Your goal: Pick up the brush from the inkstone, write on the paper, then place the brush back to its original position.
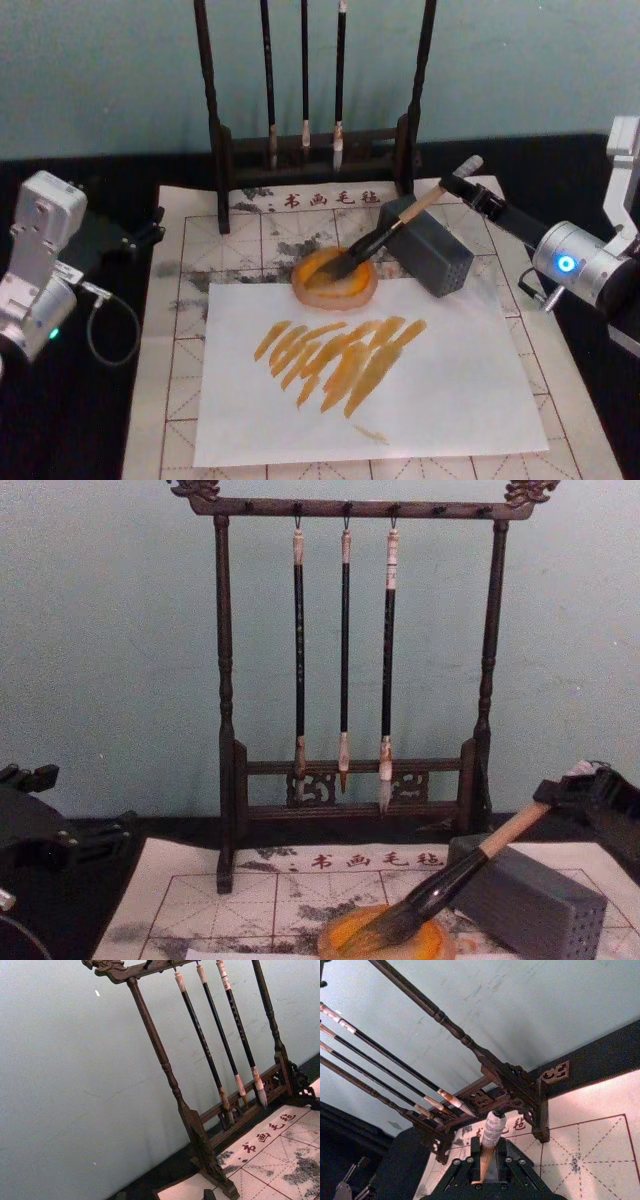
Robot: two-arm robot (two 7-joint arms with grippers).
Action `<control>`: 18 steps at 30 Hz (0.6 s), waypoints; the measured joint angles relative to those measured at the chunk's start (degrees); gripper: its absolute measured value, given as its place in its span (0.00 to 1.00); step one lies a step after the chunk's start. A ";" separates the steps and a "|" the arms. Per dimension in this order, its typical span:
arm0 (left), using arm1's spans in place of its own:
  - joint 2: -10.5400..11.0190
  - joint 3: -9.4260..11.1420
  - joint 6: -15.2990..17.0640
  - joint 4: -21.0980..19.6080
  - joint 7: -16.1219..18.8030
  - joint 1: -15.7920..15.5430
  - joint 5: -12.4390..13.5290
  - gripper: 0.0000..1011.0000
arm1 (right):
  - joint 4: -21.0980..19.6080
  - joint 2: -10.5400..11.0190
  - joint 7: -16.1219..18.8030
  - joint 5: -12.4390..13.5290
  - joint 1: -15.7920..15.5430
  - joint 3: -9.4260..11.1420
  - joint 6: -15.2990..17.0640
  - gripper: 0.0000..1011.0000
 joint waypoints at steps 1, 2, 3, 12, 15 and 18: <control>0.00 0.00 0.00 0.00 0.00 0.00 0.00 0.99 | 0.00 0.00 -0.01 -0.01 0.00 -0.01 0.02 0.21; 0.00 0.00 0.00 0.00 0.00 0.00 0.00 0.99 | 0.01 -0.01 -0.01 -0.03 0.00 -0.02 0.06 0.23; 0.00 0.00 0.00 0.00 0.00 0.00 0.00 0.99 | 0.01 -0.01 -0.01 -0.03 -0.01 -0.03 0.07 0.23; 0.00 0.00 0.00 0.00 0.00 0.00 0.00 0.99 | 0.00 0.00 0.00 -0.04 0.00 -0.03 0.07 0.51; 0.00 0.00 0.00 0.00 0.00 0.00 0.00 0.99 | 0.00 0.00 0.00 -0.03 0.01 -0.03 0.06 0.61; 0.00 0.00 0.00 0.00 0.00 0.00 0.00 0.99 | 0.00 0.00 0.00 -0.02 0.00 -0.01 0.05 0.71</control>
